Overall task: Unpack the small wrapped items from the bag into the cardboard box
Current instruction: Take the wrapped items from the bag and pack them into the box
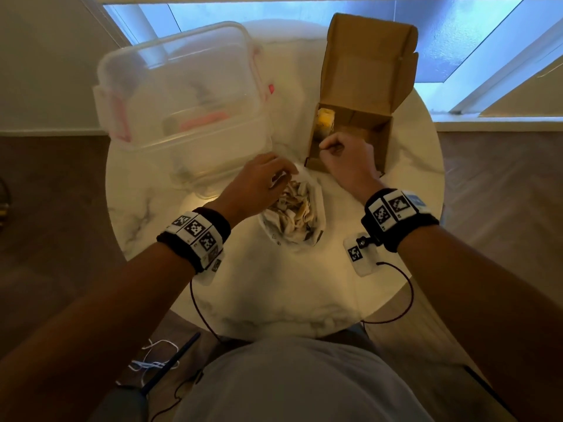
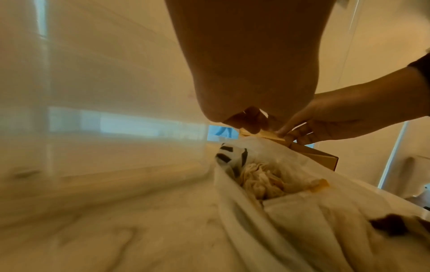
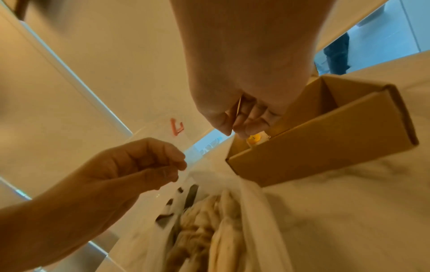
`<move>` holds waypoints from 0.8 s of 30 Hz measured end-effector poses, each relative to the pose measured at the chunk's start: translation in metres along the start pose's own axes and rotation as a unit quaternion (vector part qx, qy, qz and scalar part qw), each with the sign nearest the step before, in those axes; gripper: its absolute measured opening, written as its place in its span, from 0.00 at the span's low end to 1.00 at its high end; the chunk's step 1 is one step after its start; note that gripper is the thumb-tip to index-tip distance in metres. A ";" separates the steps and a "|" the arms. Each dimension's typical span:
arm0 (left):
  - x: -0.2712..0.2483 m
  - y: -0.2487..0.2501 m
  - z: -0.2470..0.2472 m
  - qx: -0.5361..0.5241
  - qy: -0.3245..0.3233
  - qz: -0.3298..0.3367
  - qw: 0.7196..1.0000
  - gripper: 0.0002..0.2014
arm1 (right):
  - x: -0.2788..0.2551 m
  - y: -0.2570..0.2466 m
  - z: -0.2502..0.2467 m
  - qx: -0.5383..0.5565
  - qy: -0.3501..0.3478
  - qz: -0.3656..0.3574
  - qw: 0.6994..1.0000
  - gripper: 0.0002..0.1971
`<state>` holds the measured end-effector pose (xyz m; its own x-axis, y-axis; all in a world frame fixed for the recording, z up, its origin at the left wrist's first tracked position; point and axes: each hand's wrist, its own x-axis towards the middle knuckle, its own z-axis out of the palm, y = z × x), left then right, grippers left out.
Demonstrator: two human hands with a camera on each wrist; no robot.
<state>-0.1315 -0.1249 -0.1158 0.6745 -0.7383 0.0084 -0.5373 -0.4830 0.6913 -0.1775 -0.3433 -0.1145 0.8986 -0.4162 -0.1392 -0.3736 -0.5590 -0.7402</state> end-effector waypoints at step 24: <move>-0.079 -0.002 0.013 -0.041 0.061 0.037 0.997 0.06 | -0.114 -0.013 0.048 0.169 -0.131 0.161 0.964 0.13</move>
<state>-0.1903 -0.0716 -0.1275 0.6943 -0.7048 0.1453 -0.5474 -0.3862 0.7425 -0.2644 -0.2539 -0.1212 0.7923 -0.3087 -0.5263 -0.5866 -0.1477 -0.7963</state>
